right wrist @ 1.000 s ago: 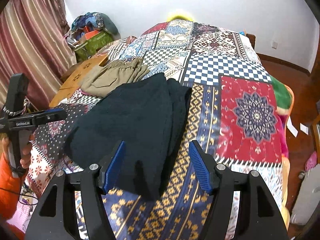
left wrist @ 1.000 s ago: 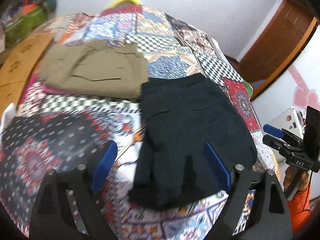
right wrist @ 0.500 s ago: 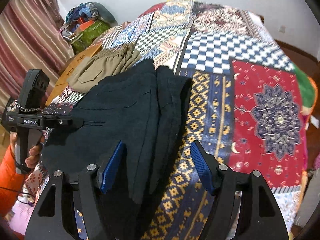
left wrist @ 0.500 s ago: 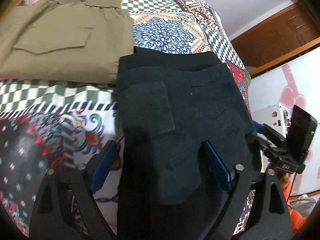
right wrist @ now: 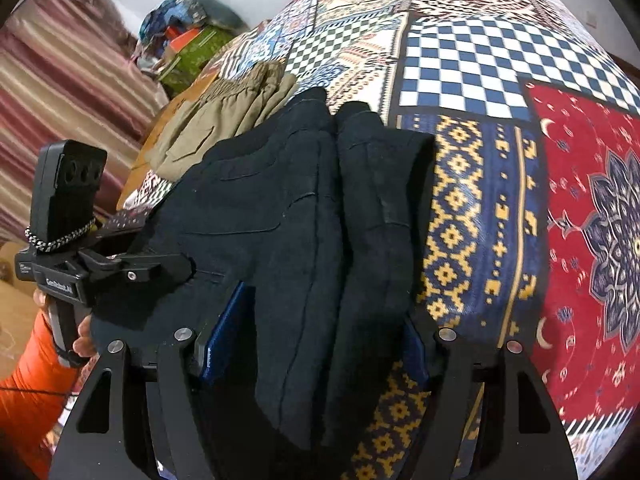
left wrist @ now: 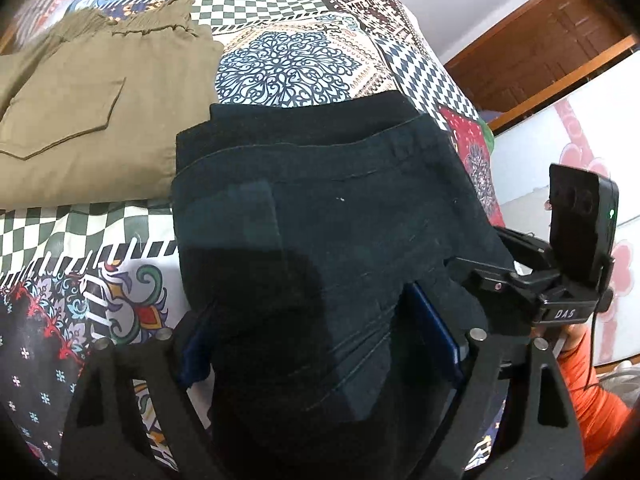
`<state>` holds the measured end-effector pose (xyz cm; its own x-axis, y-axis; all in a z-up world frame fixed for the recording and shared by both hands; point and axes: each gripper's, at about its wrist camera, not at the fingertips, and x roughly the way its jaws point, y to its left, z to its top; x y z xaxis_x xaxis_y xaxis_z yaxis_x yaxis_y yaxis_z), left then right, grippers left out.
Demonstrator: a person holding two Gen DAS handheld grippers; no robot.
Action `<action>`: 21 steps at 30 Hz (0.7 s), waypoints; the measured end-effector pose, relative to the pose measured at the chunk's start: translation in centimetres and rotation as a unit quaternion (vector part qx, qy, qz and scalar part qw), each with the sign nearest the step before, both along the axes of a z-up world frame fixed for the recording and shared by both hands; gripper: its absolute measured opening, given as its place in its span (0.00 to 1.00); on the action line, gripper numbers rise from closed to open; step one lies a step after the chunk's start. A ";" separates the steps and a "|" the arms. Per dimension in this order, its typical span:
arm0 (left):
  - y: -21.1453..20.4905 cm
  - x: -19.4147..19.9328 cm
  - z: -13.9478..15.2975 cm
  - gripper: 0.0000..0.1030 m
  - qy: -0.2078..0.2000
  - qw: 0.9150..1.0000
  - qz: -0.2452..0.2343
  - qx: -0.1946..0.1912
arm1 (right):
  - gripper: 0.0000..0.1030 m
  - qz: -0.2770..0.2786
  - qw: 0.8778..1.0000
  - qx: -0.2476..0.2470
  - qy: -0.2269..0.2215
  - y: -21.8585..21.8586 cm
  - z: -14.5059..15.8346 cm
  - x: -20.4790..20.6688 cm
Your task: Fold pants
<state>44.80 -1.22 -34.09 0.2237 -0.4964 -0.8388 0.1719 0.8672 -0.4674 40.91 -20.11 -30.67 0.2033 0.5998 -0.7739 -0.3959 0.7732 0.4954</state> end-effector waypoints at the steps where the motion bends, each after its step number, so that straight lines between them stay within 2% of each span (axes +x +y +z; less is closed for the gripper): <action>1: 0.2 0.0 0.0 0.81 0.002 1.000 0.003 -0.005 | 0.61 0.002 1.000 0.004 0.005 0.1 0.0 0.1; 3: 0.5 0.1 0.2 0.75 0.002 1.000 0.010 -0.008 | 0.50 0.004 1.000 0.014 0.013 0.2 0.0 0.1; 6: 0.9 -0.2 1.3 0.64 -0.017 1.000 0.017 -0.004 | 0.41 0.007 1.000 0.013 -0.001 0.4 0.8 -0.3; 13: 1.0 -1.6 3.5 0.47 -0.053 0.998 0.029 0.023 | 0.30 0.007 0.999 -0.007 -0.049 1.4 3.1 -1.4; 21: 0.7 -4.4 7.9 0.39 -0.117 0.992 0.030 0.042 | 0.26 -0.003 0.996 -0.001 -0.091 1.2 7.0 -2.9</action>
<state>40.43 -0.57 -26.23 0.4439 -0.4074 -0.7982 0.2139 0.9131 -0.3471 38.00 -18.95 -23.72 0.3442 0.5961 -0.7254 -0.4748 0.7770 0.4133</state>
